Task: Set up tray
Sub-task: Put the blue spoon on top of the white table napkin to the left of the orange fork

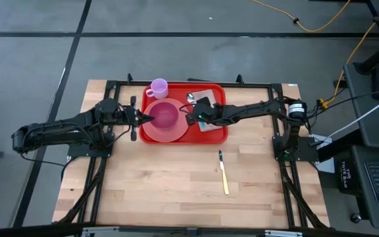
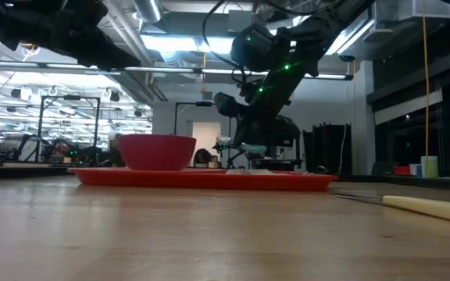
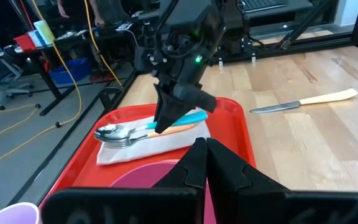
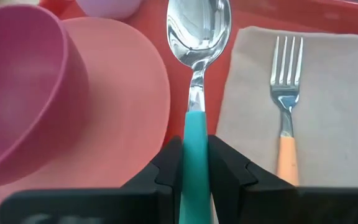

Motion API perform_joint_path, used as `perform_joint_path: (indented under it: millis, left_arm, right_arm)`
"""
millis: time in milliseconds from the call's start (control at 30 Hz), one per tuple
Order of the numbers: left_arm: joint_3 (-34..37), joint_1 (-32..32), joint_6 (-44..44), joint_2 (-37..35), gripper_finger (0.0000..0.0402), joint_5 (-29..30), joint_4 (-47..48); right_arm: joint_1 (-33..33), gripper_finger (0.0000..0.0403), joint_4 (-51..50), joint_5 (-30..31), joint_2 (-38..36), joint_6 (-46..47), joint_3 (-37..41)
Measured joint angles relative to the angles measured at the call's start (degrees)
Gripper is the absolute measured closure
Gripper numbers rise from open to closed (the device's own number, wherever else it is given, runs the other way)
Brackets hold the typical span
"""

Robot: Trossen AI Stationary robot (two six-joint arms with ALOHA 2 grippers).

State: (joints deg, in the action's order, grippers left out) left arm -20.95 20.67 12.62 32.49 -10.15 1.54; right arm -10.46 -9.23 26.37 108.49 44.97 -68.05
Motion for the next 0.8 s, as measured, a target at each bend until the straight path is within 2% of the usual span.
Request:
perform_joint_path:
  millis: [200,800]
  left_arm:
    - [0.00,0.00,0.02,0.00,0.0400,0.00,0.00]
    - [0.02,0.00,0.09,0.02,0.0400,0.00,-0.02]
  right_arm:
    - [-1.75,0.0343,0.04,-2.51,1.84,1.25,0.00]
    - [-4.37,0.0343,-1.71,-2.74,4.10,2.71,0.04]
